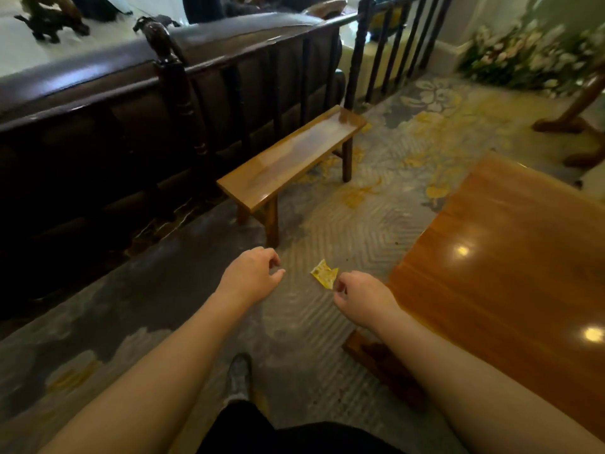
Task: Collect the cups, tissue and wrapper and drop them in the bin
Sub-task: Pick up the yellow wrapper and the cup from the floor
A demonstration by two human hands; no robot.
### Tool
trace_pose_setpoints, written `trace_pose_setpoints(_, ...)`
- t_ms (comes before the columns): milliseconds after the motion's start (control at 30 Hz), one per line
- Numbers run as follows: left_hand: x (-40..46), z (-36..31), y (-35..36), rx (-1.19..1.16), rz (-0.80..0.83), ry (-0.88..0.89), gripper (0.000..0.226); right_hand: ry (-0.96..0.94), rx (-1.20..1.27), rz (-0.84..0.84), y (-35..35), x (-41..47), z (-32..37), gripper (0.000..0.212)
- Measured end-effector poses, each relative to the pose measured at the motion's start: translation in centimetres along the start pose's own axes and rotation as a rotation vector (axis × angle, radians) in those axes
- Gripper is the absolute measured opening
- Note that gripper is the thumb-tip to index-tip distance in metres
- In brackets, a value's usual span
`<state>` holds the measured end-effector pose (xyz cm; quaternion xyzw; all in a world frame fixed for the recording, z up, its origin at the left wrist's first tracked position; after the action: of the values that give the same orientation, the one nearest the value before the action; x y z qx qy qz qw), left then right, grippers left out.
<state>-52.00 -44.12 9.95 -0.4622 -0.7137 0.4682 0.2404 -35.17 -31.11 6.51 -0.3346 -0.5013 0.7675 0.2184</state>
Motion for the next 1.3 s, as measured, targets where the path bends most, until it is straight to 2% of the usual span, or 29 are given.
trace_pose_setpoints(167,9.9,3.2,-0.7,-0.011,0.134,0.170,0.023,0.207,0.034,-0.004,-0.8,5.9,0.5,0.019)
trace_pose_setpoints(333,18.4,5.7,0.5,0.045,0.303,0.245,0.024,0.383,0.124,0.027,-1.1,9.9,0.4,0.022)
trace_pose_setpoints(533,27.0,5.5,6.1,0.170,0.456,0.324,0.027,0.556,0.216,0.075,-0.2,14.8,-2.5,0.023)
trace_pose_setpoints(767,36.1,4.3,14.0,0.305,0.598,0.342,0.028,0.656,0.292,0.144,3.5,24.9,-9.6,0.027)
trace_pose_setpoints(1067,47.9,6.6,29.0,0.432,0.744,0.370,0.040,0.827,0.330,0.294,13.1,36.1,-19.7,0.029)
trace_pose_setpoints(1300,54.6,12.4,46.7,0.524,0.880,0.479,0.054,0.923,0.334,0.403,27.1,43.1,-25.4,0.031)
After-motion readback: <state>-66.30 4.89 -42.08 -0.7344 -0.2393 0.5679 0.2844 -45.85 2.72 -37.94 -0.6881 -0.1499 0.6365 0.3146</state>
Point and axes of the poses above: each hand's wrist, its own x-axis towards the middle knuckle, its own y-axis out of the palm, z = x × y, the point moved 8 cm from there along x, towards the middle knuckle, and after that the axes turned 9 degrees about y, right-handed, at the moved point
